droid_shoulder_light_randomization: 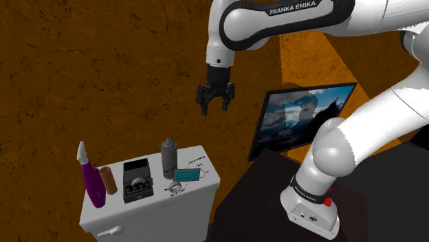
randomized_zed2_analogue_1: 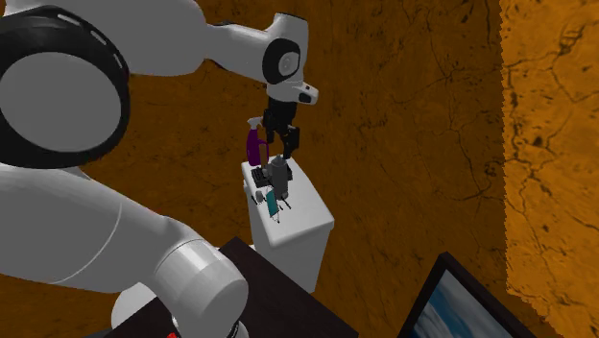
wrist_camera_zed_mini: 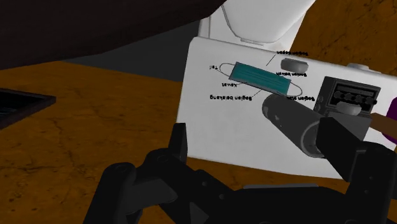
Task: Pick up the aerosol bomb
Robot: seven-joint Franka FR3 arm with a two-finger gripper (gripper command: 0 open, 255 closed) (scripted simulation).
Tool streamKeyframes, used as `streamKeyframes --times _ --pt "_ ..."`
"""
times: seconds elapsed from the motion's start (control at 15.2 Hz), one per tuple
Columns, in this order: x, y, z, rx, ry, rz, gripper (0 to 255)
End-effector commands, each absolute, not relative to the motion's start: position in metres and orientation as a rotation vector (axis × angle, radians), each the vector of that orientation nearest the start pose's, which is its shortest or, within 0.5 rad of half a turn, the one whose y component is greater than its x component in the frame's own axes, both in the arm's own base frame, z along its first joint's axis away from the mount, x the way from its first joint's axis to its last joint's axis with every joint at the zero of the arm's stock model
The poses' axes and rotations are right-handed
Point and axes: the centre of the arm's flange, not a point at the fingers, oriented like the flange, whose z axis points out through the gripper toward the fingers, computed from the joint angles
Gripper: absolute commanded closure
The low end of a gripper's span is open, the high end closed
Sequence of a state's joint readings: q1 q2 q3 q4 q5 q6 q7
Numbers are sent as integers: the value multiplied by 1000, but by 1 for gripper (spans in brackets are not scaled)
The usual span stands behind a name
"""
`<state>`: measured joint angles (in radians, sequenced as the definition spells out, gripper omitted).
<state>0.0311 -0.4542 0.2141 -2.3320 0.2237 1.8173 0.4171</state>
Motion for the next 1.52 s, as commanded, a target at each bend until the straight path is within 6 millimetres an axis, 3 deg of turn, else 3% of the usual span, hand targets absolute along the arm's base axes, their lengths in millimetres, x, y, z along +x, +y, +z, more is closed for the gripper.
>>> streamKeyframes --times 0.0,0.86,1.45 --pt "407 144 482 -3019 417 156 0" --pt "505 251 386 -3026 567 173 0" --pt "505 251 346 -3026 567 173 0"
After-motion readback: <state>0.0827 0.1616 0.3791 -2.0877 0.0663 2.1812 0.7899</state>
